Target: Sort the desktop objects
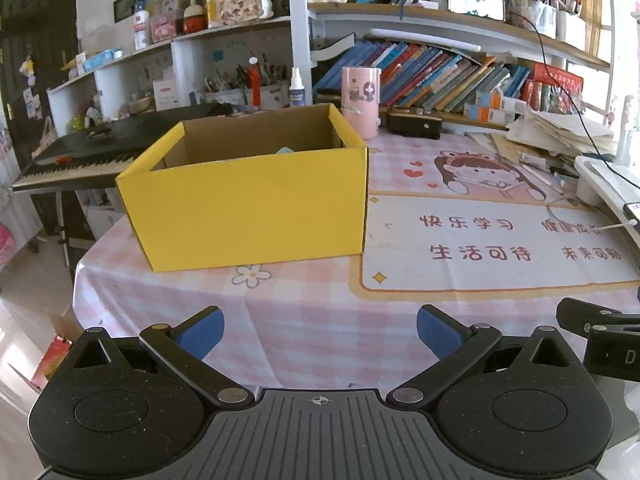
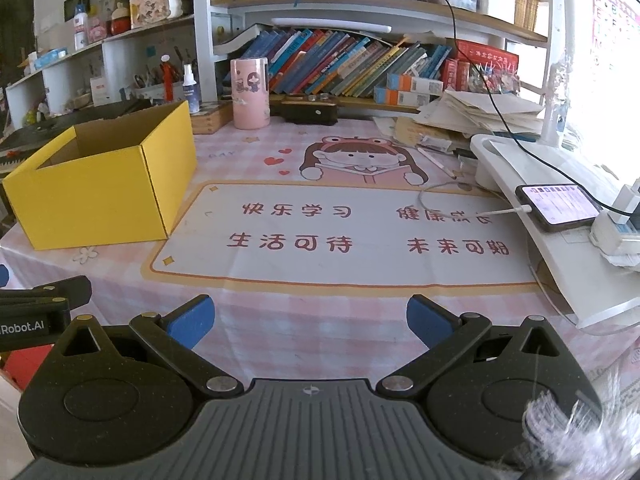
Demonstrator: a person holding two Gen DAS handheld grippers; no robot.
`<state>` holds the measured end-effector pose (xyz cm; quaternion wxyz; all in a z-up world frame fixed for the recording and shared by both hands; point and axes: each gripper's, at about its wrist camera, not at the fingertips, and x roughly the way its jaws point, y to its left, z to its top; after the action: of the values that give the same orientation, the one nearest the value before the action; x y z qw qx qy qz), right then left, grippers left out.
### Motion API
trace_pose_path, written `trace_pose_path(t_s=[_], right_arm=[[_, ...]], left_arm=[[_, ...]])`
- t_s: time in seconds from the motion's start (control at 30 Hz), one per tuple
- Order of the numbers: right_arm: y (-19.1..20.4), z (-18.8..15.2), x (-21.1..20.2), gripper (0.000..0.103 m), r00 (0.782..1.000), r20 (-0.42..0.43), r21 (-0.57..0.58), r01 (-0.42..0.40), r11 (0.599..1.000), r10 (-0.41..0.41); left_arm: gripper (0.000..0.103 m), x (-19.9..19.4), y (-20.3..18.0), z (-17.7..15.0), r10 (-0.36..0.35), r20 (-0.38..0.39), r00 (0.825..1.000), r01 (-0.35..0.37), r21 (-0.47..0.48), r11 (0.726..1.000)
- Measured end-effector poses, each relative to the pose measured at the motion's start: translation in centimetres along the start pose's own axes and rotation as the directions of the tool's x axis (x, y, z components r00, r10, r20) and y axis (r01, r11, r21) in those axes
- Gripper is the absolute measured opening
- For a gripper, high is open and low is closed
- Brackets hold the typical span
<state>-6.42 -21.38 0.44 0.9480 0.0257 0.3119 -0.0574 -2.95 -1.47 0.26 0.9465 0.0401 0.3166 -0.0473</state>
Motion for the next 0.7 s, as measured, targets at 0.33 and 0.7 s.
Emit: trace_pose_path(t_s=[0.33,0.7], right_arm=[[-0.04,-0.11,0.27,0.103,1.0,-0.011,-0.006,-0.009,1.0,0.009],[0.26,-0.08,0.51,0.103,1.0,-0.018,-0.009,-0.011,1.0,0.011]], left_arm=[[0.103,0.19,-0.02,-0.1,0.007,-0.011,1.0,-0.007,0.001,1.0],[0.103,0.31,0.6,-0.23,-0.018,-0.015,1.0,0.018,-0.025,1.0]])
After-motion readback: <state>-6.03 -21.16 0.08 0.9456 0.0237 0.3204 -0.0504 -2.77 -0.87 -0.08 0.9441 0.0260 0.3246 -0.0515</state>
